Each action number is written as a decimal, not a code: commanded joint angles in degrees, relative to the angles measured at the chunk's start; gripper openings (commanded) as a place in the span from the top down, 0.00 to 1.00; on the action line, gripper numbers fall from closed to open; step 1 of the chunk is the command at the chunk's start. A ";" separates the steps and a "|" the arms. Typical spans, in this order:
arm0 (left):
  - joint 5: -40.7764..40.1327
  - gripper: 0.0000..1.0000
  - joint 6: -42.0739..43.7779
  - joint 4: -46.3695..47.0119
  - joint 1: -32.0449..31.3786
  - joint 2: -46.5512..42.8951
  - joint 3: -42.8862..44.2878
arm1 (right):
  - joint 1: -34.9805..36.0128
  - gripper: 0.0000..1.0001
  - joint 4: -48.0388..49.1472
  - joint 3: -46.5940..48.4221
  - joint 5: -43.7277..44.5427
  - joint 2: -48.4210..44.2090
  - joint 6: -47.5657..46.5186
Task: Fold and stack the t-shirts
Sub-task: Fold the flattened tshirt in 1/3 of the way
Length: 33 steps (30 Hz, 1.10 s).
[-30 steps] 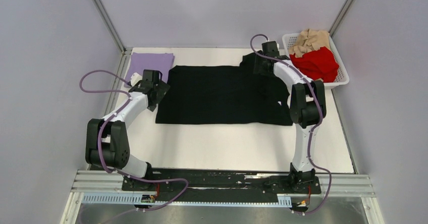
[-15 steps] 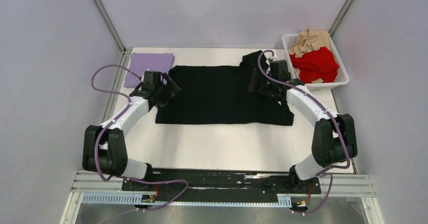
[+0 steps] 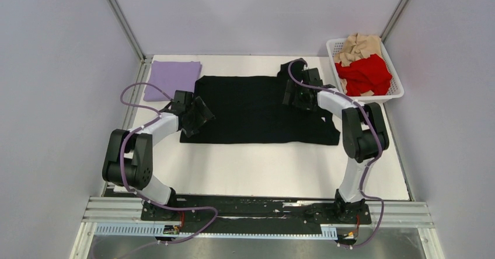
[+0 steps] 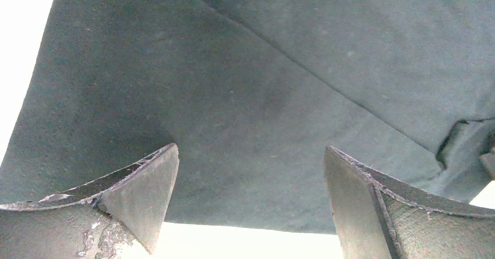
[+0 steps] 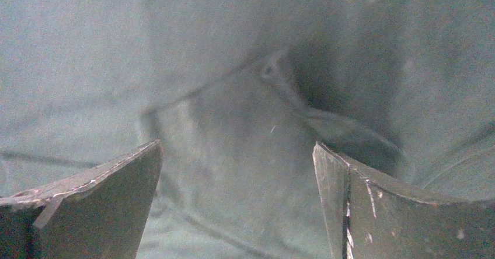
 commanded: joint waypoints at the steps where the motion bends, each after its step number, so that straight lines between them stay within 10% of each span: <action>1: -0.67 0.00 2.47 0.86 1.86 2.51 0.81 | -2.93 0.00 3.33 6.37 7.30 4.50 -0.23; 8: -0.56 0.00 2.13 0.32 2.16 3.82 1.07 | -3.78 0.00 4.42 11.45 9.47 7.75 -1.23; 20: 0.66 0.00 2.91 -0.09 -0.56 -4.86 2.95 | 4.04 0.00 1.21 -3.90 13.02 -11.82 3.87; 33: 4.35 0.00 5.22 -0.05 -4.33 8.33 5.93 | 9.05 0.00 -2.42 -13.19 11.45 -8.15 10.73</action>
